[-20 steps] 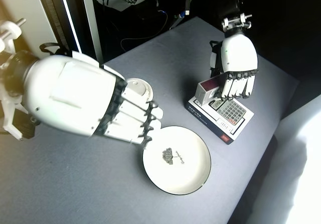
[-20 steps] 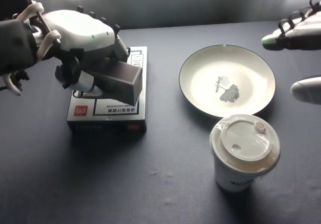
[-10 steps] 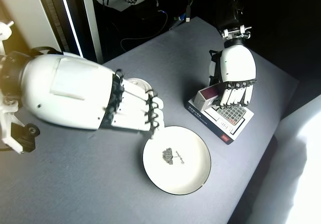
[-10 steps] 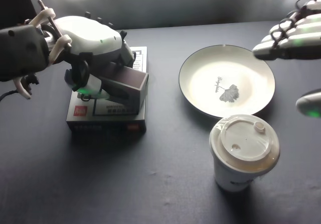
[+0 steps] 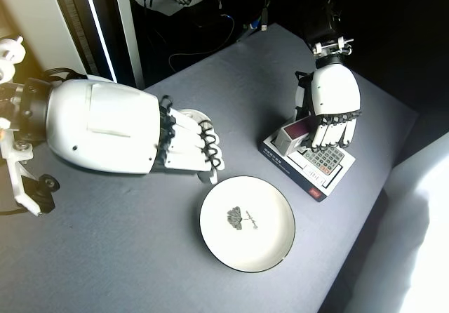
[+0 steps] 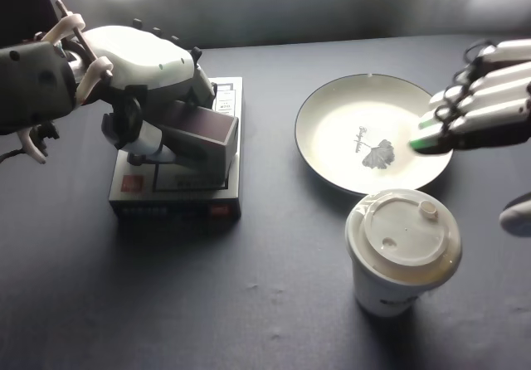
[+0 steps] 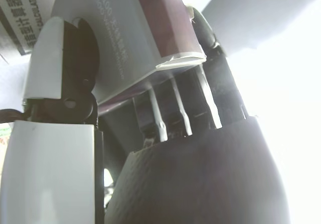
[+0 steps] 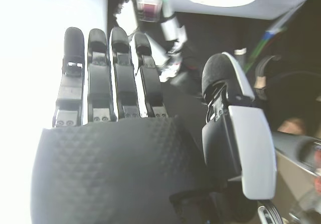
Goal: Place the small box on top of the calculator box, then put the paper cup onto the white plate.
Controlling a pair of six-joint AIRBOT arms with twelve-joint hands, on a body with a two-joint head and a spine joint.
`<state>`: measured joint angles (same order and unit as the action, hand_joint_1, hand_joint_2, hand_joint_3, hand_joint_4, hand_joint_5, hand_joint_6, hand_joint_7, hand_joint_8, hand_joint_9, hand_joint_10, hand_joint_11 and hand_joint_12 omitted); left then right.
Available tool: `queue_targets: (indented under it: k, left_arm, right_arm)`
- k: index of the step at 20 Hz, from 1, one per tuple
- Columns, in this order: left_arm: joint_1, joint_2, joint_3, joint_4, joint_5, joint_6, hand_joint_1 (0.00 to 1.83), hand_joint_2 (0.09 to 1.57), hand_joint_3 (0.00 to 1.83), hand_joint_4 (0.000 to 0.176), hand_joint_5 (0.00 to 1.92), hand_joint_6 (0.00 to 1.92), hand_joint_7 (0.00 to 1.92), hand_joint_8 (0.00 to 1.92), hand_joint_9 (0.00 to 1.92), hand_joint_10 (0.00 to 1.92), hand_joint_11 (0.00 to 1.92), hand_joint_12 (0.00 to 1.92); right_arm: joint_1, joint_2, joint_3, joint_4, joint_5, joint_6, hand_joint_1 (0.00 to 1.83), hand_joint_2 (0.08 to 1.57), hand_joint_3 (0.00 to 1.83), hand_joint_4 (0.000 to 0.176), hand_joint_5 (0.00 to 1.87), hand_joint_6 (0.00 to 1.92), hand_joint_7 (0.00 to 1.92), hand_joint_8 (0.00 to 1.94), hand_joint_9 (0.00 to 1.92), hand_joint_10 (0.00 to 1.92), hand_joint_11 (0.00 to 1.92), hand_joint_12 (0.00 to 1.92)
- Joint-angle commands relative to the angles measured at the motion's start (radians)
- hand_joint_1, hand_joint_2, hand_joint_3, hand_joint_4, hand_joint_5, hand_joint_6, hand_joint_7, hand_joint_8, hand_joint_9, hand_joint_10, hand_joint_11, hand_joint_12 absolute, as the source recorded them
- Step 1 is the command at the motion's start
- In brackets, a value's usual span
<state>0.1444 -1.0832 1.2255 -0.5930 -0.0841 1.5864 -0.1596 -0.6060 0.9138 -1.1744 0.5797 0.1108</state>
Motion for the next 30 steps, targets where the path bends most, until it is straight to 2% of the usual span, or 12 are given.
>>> queue_targets:
  k: [1,2,5,7,11,12,13,14,15,17,23,30]
  left_arm:
    - [-0.002,0.006,0.009,0.002,-0.087,-0.001,1.37,1.16,0.0,0.0,0.87,0.87,0.93,1.23,0.79,1.46,0.45,1.51]
    - [-0.001,0.006,0.011,0.002,-0.087,-0.001,1.36,1.17,0.0,0.0,0.86,0.88,0.91,1.26,0.77,1.5,0.42,1.54]
    - [-0.001,0.005,0.015,0.002,-0.088,-0.001,1.25,1.16,0.0,0.0,0.87,0.95,0.94,1.29,0.78,1.19,0.42,1.51]
    - [-0.001,0.005,0.018,0.001,-0.088,-0.001,1.24,1.18,0.0,0.0,0.86,0.93,0.89,1.4,0.77,1.29,0.41,1.55]
    - [-0.001,0.005,0.021,0.001,-0.088,-0.001,1.36,1.18,0.0,0.0,0.82,0.98,0.91,1.24,0.76,1.5,0.36,1.58]
    - [-0.001,0.006,0.021,0.001,-0.087,-0.001,1.25,1.2,0.01,0.0,0.78,1.06,0.87,1.4,0.71,1.39,0.37,1.59]
    - [-0.001,0.006,0.02,0.001,-0.087,-0.001,1.2,1.22,0.0,0.0,0.67,1.26,0.88,1.33,0.61,1.14,0.26,1.56]
    - [0.0,0.006,0.02,0.002,-0.087,-0.001,1.09,1.19,0.0,0.0,0.57,0.69,0.72,0.76,0.54,0.9,0.18,1.44]
    - [0.0,0.006,0.019,0.002,-0.087,-0.001,1.02,1.2,0.0,0.0,0.58,0.36,0.71,0.4,0.53,0.66,0.13,1.36]
    - [0.0,0.007,0.02,0.002,-0.087,-0.001,0.99,1.15,0.0,0.0,0.63,0.09,0.76,0.1,0.59,0.42,0.09,1.3]
    - [0.0,0.008,0.02,0.001,-0.087,-0.001,0.84,1.16,0.0,0.0,0.5,0.0,0.64,0.0,0.6,0.08,0.05,1.17]
    - [-0.005,0.01,0.019,0.001,-0.087,-0.001,0.68,1.14,0.0,0.0,0.31,0.0,0.43,0.0,0.43,0.0,0.0,1.01]
  right_arm:
    - [0.013,0.01,0.009,0.051,0.073,0.016,0.09,1.3,0.0,0.0,0.26,0.0,0.28,0.0,0.25,0.0,0.0,0.8]
    - [0.013,0.009,0.011,0.051,0.081,0.017,0.11,1.29,0.0,0.0,0.26,0.0,0.28,0.0,0.25,0.0,0.0,0.81]
    - [0.02,0.007,0.012,0.045,0.101,0.029,0.12,1.28,0.0,0.0,0.3,0.01,0.31,0.0,0.29,0.01,0.0,0.91]
    - [0.026,0.006,0.012,0.025,0.104,0.043,0.14,1.28,0.0,0.0,0.3,0.0,0.32,0.0,0.28,0.0,0.0,0.87]
    - [0.027,0.006,0.012,0.003,0.122,0.06,0.18,1.27,0.0,0.0,0.31,0.0,0.32,0.01,0.28,0.01,0.0,0.87]
    - [0.027,0.006,0.012,0.002,0.122,0.06,0.16,1.28,0.0,0.0,0.29,0.0,0.29,0.0,0.26,0.0,0.0,0.83]
    - [0.027,0.006,0.013,-0.002,0.122,0.06,0.14,1.29,0.0,0.0,0.3,0.0,0.3,0.0,0.26,0.0,0.0,0.87]
    - [0.027,0.006,0.013,-0.006,0.122,0.06,0.14,1.29,0.0,0.0,0.27,0.0,0.27,0.0,0.25,0.0,0.0,0.79]
    - [0.027,0.006,0.013,-0.006,0.122,0.06,0.19,1.28,0.0,0.0,0.28,0.0,0.29,0.01,0.27,0.01,0.0,0.81]
    - [0.027,0.006,0.013,-0.006,0.122,0.061,0.2,1.27,0.0,0.0,0.32,0.01,0.33,0.01,0.3,0.01,0.0,0.9]
    - [0.027,0.006,0.013,-0.006,0.122,0.061,0.15,1.28,0.0,0.0,0.26,0.0,0.28,0.0,0.26,0.0,0.0,0.8]
    - [0.027,0.005,0.027,-0.012,0.129,0.061,0.25,1.23,0.0,0.0,0.28,0.01,0.3,0.01,0.26,0.01,0.0,0.82]
